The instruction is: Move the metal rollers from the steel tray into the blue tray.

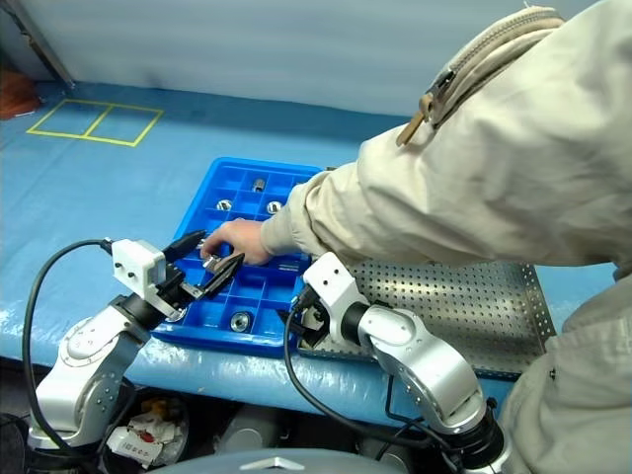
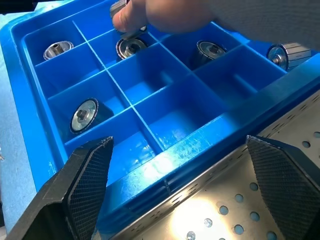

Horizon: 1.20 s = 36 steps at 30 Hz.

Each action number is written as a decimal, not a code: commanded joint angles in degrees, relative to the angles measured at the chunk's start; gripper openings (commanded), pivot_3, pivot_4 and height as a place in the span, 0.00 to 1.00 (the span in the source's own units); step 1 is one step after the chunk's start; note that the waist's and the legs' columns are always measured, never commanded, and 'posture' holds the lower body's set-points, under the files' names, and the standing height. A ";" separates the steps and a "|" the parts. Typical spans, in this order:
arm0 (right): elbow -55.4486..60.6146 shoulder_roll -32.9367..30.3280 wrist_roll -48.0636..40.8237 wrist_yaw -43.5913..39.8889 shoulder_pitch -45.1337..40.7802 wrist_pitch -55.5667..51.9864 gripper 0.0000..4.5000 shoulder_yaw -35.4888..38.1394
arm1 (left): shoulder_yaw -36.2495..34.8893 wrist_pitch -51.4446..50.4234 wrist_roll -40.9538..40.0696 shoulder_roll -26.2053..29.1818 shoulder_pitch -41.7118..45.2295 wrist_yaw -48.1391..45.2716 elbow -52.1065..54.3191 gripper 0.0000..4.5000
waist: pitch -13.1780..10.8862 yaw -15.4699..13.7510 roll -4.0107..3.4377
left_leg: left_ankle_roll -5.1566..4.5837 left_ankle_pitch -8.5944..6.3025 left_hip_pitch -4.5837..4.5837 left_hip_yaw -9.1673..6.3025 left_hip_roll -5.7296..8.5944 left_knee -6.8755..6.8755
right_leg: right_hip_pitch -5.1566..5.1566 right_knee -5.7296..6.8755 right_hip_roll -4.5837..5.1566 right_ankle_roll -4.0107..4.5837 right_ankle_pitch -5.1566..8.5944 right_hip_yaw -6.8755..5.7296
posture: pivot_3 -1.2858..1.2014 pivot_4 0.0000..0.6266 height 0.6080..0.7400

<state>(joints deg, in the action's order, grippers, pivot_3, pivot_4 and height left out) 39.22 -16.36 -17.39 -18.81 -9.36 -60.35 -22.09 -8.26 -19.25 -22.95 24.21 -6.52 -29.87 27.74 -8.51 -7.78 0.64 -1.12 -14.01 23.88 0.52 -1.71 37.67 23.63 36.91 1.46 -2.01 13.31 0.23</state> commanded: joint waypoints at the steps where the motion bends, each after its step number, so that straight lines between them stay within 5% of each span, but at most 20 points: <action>1: 2.47 0.57 -0.85 -0.06 -0.10 0.99 1.00 -0.84 | -0.42 1.10 -0.36 0.06 0.70 -0.12 0.61 1.00 | 0.00 0.07 0.00 | 0.00 0.00 0.00 0.00 0.00 0.00 | 0.00 0.00 0.00 0.00 0.00 0.00 | 0.64 0.24 1.00; 36: 4.45 0.42 -1.02 0.03 0.46 0.60 1.00 -1.88 | -0.83 1.36 0.11 0.40 3.37 -0.11 -0.66 1.00 | 0.00 0.71 0.00 | 0.00 0.00 -0.01 0.00 0.00 0.10 | -0.04 0.04 0.00 -0.01 -0.02 0.01 | 0.63 0.24 1.00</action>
<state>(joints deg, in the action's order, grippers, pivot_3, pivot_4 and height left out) 41.09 -16.14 -17.51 -18.76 -8.44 -60.37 -24.37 -8.46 -19.12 -22.72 24.40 -3.71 -29.97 26.86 -8.51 -7.07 0.64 -1.12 -14.00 23.87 0.51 -1.71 37.77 23.59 36.95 1.46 -2.03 13.29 0.25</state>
